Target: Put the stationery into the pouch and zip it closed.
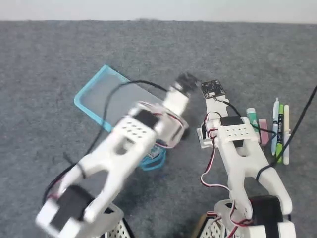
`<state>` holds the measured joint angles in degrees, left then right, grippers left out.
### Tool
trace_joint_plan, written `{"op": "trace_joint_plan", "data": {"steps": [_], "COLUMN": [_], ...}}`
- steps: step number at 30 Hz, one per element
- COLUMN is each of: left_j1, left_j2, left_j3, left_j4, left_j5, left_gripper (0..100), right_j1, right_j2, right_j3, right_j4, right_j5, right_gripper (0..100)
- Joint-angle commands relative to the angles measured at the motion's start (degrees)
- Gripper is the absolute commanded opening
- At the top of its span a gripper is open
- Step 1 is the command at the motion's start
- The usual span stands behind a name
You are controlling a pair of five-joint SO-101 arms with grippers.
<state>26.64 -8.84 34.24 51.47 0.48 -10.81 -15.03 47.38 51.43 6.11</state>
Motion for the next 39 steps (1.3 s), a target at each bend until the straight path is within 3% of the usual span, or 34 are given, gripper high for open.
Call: {"op": "trace_joint_plan", "data": {"steps": [1, 4, 7, 10, 12, 17, 27, 34, 39], "left_j1": [-9.1, -21.3, -32.0, -39.1, -41.8, -43.0, -42.8, -42.6, -42.6], "left_j2": [-14.0, -16.5, -16.5, -16.6, -16.6, -17.0, -16.5, -16.5, -16.5], "left_j3": [-3.6, -3.4, -1.4, 3.9, 8.1, 16.0, 16.6, 16.6, 16.6], "left_j4": [6.4, 10.0, 11.0, 6.9, 2.3, -8.0, -8.2, -8.0, -8.0], "left_j5": [1.8, 7.5, 10.2, 9.4, 8.4, 5.6, 4.8, 4.8, 4.8], "left_gripper": [24, 24, 24, 24, 24, 24, 24, 24, 24], "right_j1": [-0.9, -6.8, -15.3, -22.1, -24.0, -25.5, -27.1, -21.5, -21.5], "right_j2": [-3.2, -3.2, -3.2, -2.7, -2.6, -2.6, 5.2, 14.0, 17.1], "right_j3": [-0.4, -0.4, -0.5, -1.8, -2.7, -7.4, -13.5, -17.4, -18.6], "right_j4": [-0.7, -0.8, -0.8, -0.4, -0.4, -0.8, -1.1, -1.4, -1.4], "right_j5": [-0.9, -1.1, -8.9, -19.8, -22.1, -22.5, -26.0, -26.1, -26.1], "right_gripper": [8.8, 8.7, 8.7, 9.1, 9.1, 9.1, 9.2, 16.5, 17.3]}}
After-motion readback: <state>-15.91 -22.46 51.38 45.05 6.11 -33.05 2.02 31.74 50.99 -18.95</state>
